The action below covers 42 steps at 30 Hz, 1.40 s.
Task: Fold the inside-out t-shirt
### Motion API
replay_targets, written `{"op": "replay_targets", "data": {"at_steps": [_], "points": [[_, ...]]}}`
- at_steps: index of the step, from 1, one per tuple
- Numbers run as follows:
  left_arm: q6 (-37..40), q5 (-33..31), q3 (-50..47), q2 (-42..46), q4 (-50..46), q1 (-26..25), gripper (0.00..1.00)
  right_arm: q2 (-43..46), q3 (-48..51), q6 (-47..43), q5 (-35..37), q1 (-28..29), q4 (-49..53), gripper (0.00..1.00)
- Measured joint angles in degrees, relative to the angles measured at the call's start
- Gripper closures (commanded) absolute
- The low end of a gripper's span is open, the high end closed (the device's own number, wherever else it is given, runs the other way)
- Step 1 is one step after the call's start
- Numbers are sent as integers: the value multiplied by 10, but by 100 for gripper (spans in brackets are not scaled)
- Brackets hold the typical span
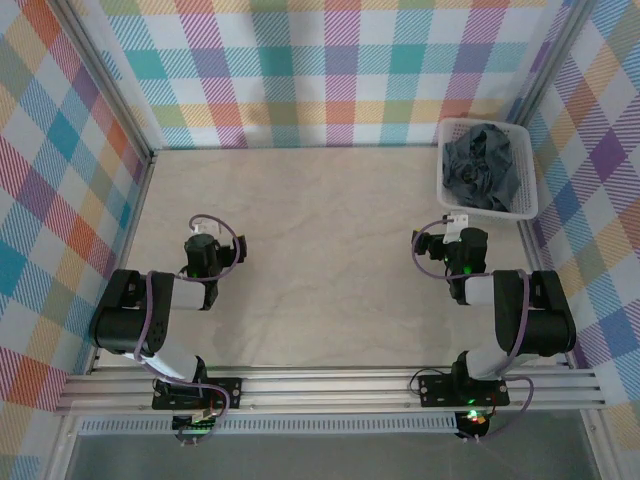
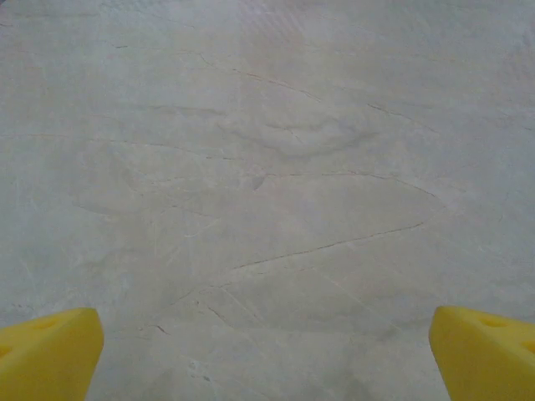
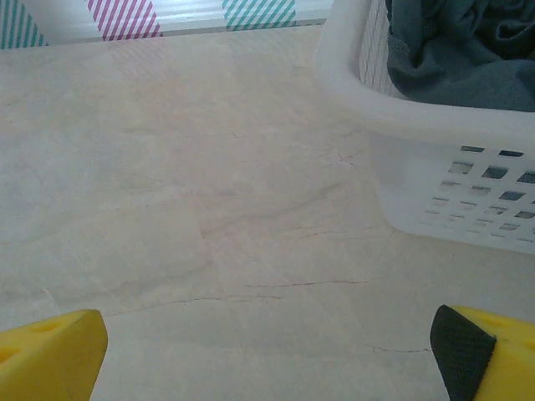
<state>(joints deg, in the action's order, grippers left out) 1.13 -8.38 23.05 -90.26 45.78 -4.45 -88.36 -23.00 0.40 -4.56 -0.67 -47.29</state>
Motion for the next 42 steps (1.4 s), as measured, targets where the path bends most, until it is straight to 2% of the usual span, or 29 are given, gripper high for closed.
{"op": "replay_targets", "data": {"at_steps": [21, 23, 25, 28, 31, 33, 35, 42], "points": [[0, 0, 0, 0, 0, 0, 0, 2, 0, 2, 5, 0, 3, 0], [0, -1, 0, 3, -2, 0, 0, 21, 0, 2, 9, 0, 30, 0], [-5, -7, -4, 37, -29, 0, 0, 80, -12, 18, 29, 1, 114, 0], [-26, -19, -8, 179, -123, -1, 0, 159, -112, 85, 73, -4, 290, 0], [-59, -17, 23, 328, -228, -9, 0, 144, -283, 156, 82, -25, 429, 0], [-82, -4, 63, 389, -300, -19, 0, 90, -414, 204, 73, -47, 507, 0], [-102, 19, 96, 416, -358, -36, 0, 24, -520, 238, 65, -66, 560, 0], [-123, 127, 139, 409, -492, -101, 0, -304, -867, 309, 23, -104, 725, 0]]}}
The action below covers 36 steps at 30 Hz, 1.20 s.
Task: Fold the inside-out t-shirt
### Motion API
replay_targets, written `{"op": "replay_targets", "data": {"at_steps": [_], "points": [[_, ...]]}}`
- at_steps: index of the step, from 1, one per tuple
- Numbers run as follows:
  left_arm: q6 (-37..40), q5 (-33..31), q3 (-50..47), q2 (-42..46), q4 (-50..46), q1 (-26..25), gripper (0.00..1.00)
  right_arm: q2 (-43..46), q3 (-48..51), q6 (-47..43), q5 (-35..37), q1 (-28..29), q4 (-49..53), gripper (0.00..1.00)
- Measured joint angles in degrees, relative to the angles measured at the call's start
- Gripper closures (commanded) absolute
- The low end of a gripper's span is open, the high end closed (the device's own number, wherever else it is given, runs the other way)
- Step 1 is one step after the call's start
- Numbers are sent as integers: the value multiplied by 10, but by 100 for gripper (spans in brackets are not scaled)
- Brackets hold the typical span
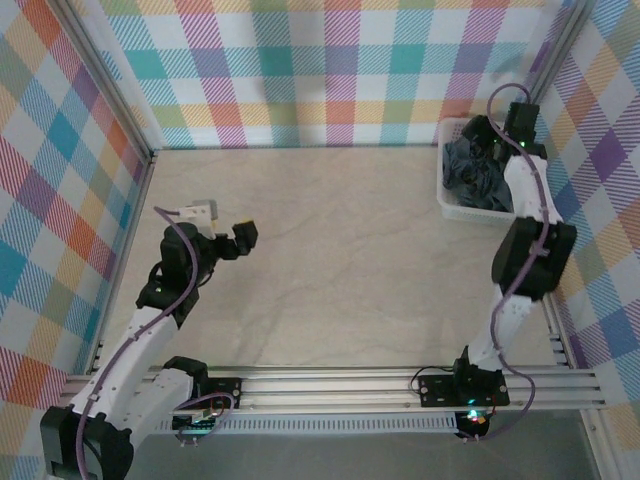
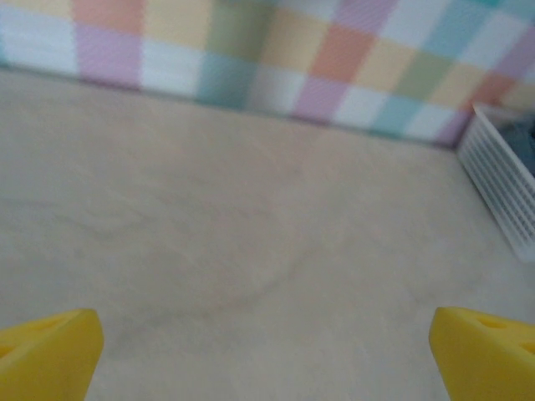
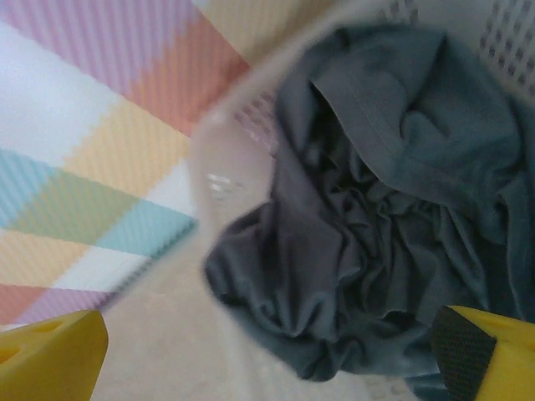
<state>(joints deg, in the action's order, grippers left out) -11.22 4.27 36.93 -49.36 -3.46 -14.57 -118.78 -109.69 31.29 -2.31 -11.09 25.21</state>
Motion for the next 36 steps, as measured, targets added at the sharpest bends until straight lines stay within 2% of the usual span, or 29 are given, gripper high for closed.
{"op": "replay_targets", "data": {"at_steps": [2, 4, 5, 6, 7, 8, 10, 13, 17, 19, 21, 25, 27, 32, 36], "points": [[1, 24, 0, -8, -19, -12, 0, -96, -102, 2, -30, -4, 46, 0], [1, 42, 0, -17, -28, -19, 0, -193, -218, 4, -56, -4, 97, 13], [2, 48, 0, -21, -28, -21, 0, -242, -281, 5, -66, -2, 123, 35], [1, 54, 0, -25, -29, -22, 0, -286, -340, 7, -77, 0, 149, 63], [0, 55, 0, -28, -30, -23, 0, -316, -380, 10, -85, 2, 167, 85], [-3, 56, 0, -31, -32, -23, 0, -343, -417, 11, -95, 4, 189, 100], [-17, 51, 5, -32, -44, -23, 0, -365, -457, 10, -104, 8, 228, 100], [-44, 30, 27, -32, -65, -23, 1, -335, -445, -1, -104, 14, 259, 100], [-60, 21, 61, -32, -70, -23, 6, -179, -318, -35, -100, 29, 254, 100], [-62, 21, 76, -32, -71, -23, 6, -101, -300, -49, -98, 46, 252, 100], [-66, 22, 101, -38, -82, -23, 6, -35, -329, -61, -100, 71, 250, 100], [-72, 37, 169, -60, -114, -23, 3, 33, -478, -70, -120, 128, 234, 100], [-74, 45, 194, -63, -123, -23, 0, 89, -489, -62, -147, 155, 201, 100], [-75, 51, 215, -60, -149, -23, 0, 210, -393, -21, -200, 160, 137, 100], [-75, 25, 220, -59, -185, -23, 0, 224, -280, -26, -203, 195, 135, 87]]}}
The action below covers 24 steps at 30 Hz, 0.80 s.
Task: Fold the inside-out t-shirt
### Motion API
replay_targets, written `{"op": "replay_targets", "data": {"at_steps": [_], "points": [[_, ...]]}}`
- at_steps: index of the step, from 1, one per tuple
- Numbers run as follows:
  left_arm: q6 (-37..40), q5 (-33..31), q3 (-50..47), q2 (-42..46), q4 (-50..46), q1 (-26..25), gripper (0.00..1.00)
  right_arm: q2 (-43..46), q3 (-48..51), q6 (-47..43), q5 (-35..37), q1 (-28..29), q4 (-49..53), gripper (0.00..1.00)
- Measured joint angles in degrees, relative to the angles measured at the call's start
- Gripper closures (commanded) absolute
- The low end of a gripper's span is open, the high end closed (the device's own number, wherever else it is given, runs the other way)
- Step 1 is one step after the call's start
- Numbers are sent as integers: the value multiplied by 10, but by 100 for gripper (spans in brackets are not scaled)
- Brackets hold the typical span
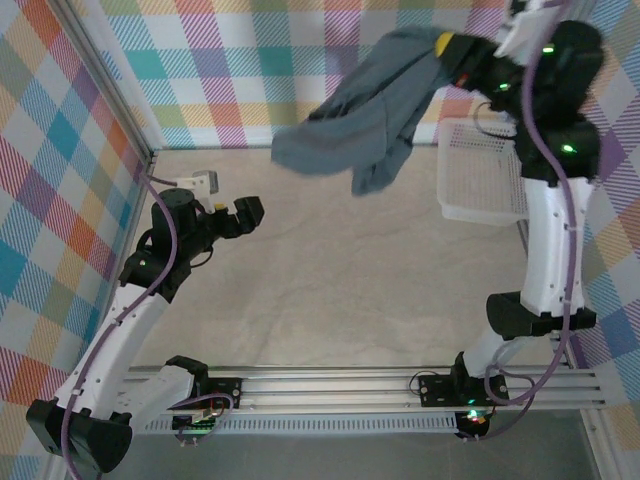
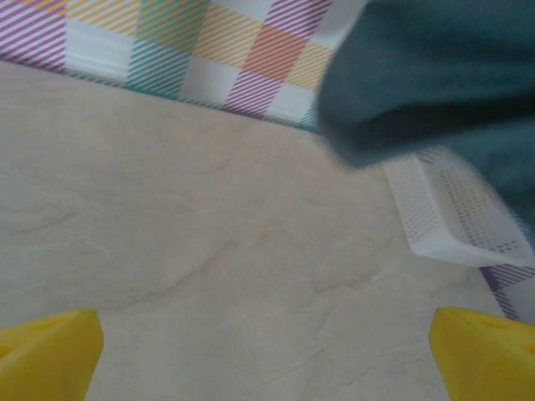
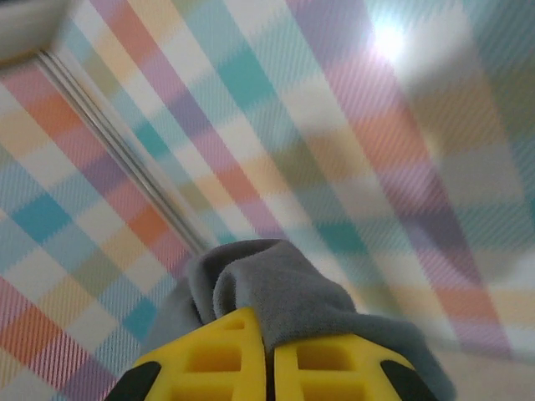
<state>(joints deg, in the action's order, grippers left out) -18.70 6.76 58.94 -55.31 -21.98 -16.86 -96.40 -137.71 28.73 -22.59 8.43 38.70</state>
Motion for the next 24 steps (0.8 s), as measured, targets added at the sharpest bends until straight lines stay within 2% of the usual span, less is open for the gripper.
{"op": "replay_targets", "data": {"at_steps": [1, 3, 5, 9, 12, 16, 20, 21, 22, 23, 24], "points": [[0, -10, 0, 0, -7, 0, 0, -2, 42, -3, 0, 7, 3, 81], [-3, -36, 0, 2, -28, 0, 0, -11, 168, -7, 6, 18, 5, 58], [-4, -55, 0, 1, -45, 0, 1, -29, 296, -12, 18, 21, 8, 48], [-4, -60, 3, -24, -73, 0, 7, -50, 519, -22, 59, 20, 43, 43], [-4, -36, 9, -85, -83, 0, 11, -26, 617, -25, 78, 20, 51, 43], [-4, -10, 42, -228, -96, -14, 13, 10, 654, -15, 74, 22, 33, 42], [-9, -3, 83, -357, -89, -40, 17, 11, 674, 14, 52, 55, -29, 34], [-13, -3, 90, -383, -84, -43, 20, 4, 679, 22, 47, 73, -41, 32], [-16, -3, 97, -407, -78, -45, 27, -7, 680, 28, 43, 92, -50, 32], [-19, -3, 102, -424, -74, -45, 36, -19, 680, 35, 40, 110, -59, 33], [-25, -4, 107, -443, -69, -45, 50, -33, 681, 39, 39, 126, -68, 36]]}}
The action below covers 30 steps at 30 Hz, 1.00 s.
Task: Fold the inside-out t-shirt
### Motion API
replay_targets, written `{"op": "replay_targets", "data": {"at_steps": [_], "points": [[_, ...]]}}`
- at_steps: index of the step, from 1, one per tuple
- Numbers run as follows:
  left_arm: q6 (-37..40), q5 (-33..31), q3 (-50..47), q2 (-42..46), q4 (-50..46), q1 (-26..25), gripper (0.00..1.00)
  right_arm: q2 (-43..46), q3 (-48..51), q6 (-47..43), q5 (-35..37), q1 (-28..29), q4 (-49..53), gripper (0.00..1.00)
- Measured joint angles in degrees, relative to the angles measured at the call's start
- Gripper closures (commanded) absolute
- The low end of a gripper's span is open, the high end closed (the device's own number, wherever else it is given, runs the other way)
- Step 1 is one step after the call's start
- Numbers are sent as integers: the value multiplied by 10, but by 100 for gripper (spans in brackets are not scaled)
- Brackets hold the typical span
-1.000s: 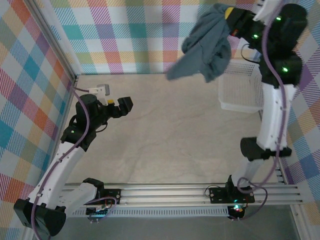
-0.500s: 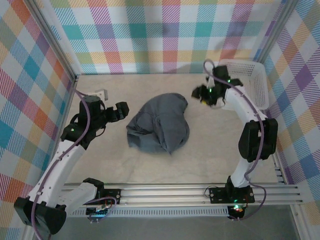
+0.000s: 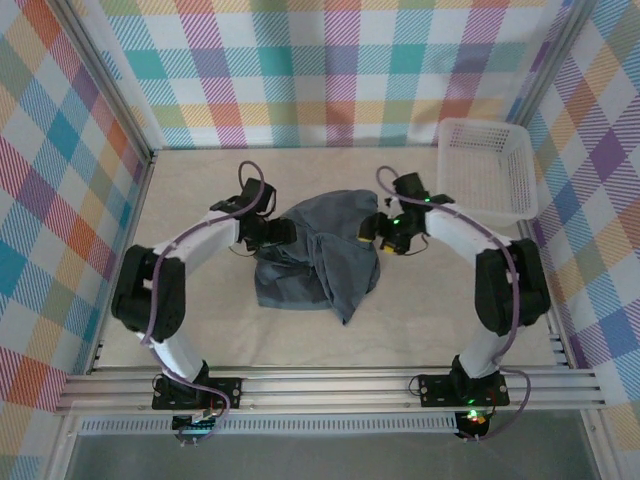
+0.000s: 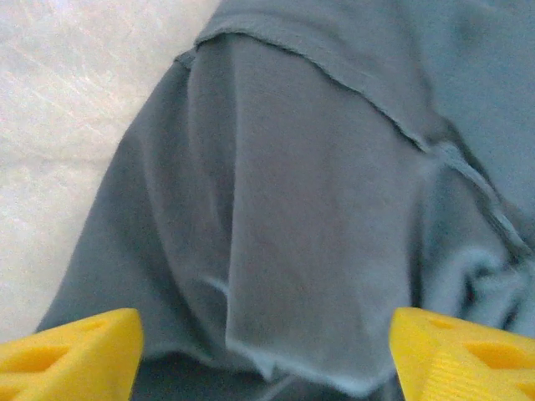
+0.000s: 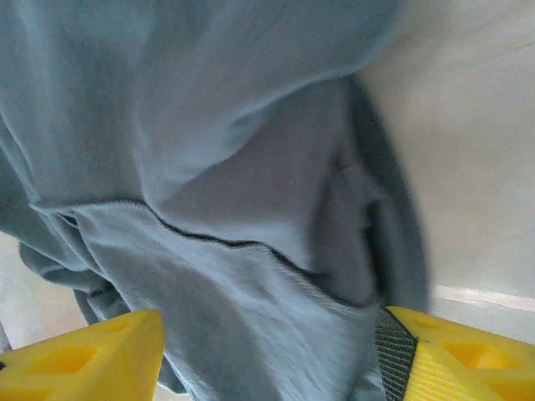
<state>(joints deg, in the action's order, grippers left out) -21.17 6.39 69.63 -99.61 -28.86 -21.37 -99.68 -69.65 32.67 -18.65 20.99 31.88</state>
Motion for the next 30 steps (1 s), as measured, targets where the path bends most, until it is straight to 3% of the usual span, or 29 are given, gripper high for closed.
{"op": "replay_targets", "data": {"at_steps": [3, 4, 10, 12, 14, 16, 17, 22, 26, 30], "points": [[-12, 0, 5, -32, 14, 0, 96, -31, 2, 14, -2, 43, -13, 43], [-14, 0, 5, -35, 17, 0, 100, -38, 2, 15, -1, 55, -13, 43], [-14, 3, 11, -24, 22, 0, 100, -47, -8, 7, 29, 129, -7, 28], [-14, 7, 14, -12, 21, 0, 100, -48, -13, 3, 48, 161, -8, 30], [-14, 9, 16, 3, 20, 0, 100, -59, -28, -3, 69, 189, -3, 48], [-15, 8, 16, 26, 18, 0, 100, -86, -51, -14, 86, 213, 3, 86], [-16, 6, 18, 35, 15, 1, 100, -98, -61, -17, 96, 220, 8, 100], [-7, -6, 57, 85, -41, 21, 100, -75, -71, -32, 139, 213, 53, 100], [25, -34, 123, 143, -109, 59, 100, 53, -120, -56, 172, 176, 96, 100], [73, -67, 214, 214, -155, 70, 100, 195, -210, -82, 193, 90, 79, 100]]}}
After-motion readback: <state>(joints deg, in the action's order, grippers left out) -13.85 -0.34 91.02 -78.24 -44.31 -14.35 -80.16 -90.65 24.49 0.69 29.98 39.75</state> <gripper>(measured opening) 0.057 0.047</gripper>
